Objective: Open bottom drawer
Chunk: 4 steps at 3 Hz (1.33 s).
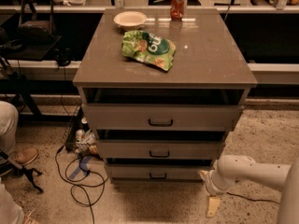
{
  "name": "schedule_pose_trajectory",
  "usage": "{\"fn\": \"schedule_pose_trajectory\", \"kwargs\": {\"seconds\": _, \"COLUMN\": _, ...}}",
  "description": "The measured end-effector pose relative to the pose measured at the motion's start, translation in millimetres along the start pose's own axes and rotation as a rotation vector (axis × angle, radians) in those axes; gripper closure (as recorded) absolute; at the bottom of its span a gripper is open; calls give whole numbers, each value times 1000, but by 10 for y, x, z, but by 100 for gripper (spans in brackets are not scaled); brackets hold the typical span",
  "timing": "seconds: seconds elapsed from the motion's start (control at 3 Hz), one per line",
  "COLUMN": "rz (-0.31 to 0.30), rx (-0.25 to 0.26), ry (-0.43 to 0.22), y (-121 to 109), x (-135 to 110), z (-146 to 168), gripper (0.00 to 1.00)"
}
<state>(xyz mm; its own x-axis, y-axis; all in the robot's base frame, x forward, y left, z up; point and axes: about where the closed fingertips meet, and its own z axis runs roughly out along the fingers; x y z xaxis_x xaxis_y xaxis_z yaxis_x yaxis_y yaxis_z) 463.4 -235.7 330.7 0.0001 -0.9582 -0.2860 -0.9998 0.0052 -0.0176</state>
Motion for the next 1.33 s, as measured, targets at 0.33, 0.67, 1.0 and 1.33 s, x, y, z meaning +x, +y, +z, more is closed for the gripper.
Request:
{"fn": "schedule_pose_trajectory", "kwargs": {"seconds": 0.33, "rz": -4, "rx": 2, "ry": -30, "y": -58, "x": 62, "z": 236, "gripper": 0}}
{"fn": "schedule_pose_trajectory", "kwargs": {"seconds": 0.67, "rz": -38, "rx": 64, "ry": -88, "y": -454, "x": 17, "z": 951, "gripper": 0}}
{"fn": "schedule_pose_trajectory", "kwargs": {"seconds": 1.0, "rz": -38, "rx": 64, "ry": -88, "y": -454, "x": 17, "z": 951, "gripper": 0}}
{"fn": "schedule_pose_trajectory", "kwargs": {"seconds": 1.33, "rz": -46, "rx": 92, "ry": -81, "y": -531, "x": 35, "z": 1043, "gripper": 0}}
